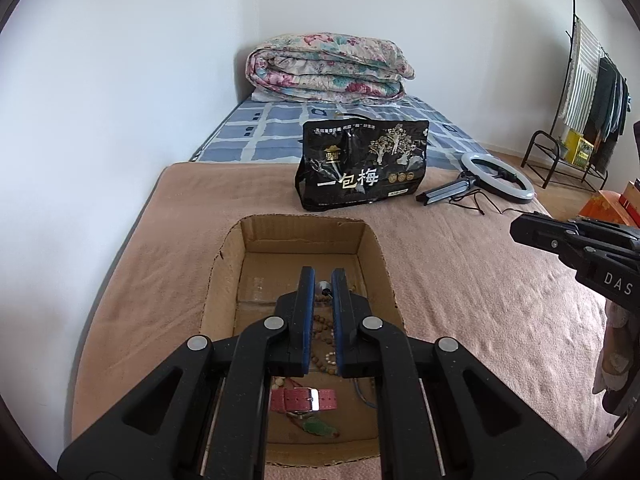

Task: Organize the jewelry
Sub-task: 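Carry both pearls in the tools over the cardboard box, then open both tools to drop the pearls into the box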

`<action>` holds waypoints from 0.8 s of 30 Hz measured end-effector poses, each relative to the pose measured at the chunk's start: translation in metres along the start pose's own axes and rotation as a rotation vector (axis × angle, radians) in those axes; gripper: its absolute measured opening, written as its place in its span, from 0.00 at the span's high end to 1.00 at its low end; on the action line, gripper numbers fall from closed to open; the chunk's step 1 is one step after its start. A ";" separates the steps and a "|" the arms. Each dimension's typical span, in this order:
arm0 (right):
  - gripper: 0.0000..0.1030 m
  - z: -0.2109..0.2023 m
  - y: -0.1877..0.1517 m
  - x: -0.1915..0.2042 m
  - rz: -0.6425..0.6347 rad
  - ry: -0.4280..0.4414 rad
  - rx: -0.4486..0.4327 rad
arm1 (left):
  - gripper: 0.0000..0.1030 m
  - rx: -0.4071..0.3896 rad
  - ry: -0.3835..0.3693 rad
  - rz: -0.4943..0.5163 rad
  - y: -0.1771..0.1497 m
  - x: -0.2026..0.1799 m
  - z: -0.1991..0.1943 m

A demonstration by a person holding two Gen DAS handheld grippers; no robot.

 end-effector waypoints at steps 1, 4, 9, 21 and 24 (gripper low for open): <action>0.94 0.004 0.002 0.006 0.000 0.007 0.003 | 0.94 -0.003 0.002 -0.006 -0.001 0.004 0.000; 0.94 0.016 0.006 0.021 -0.002 0.028 0.017 | 0.94 -0.005 0.004 -0.029 -0.004 0.014 0.002; 0.94 0.033 0.008 0.041 -0.024 0.044 0.035 | 0.94 0.003 0.011 -0.042 -0.008 0.024 0.007; 0.94 0.061 0.012 0.062 -0.028 0.067 0.066 | 0.94 0.006 0.013 -0.065 -0.011 0.036 0.011; 0.94 0.063 0.013 0.065 -0.025 0.073 0.069 | 0.94 0.009 0.011 -0.068 -0.011 0.036 0.012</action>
Point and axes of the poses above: each gripper's, at about its wrist camera, not at the fingertips, and z roughly the way its jaws point, x to its left, y to its top, the point moved 9 cm from there along z, roughly the way its jaws point, and after that the axes turned 12 degrees about -y, right-handed, at the moved point
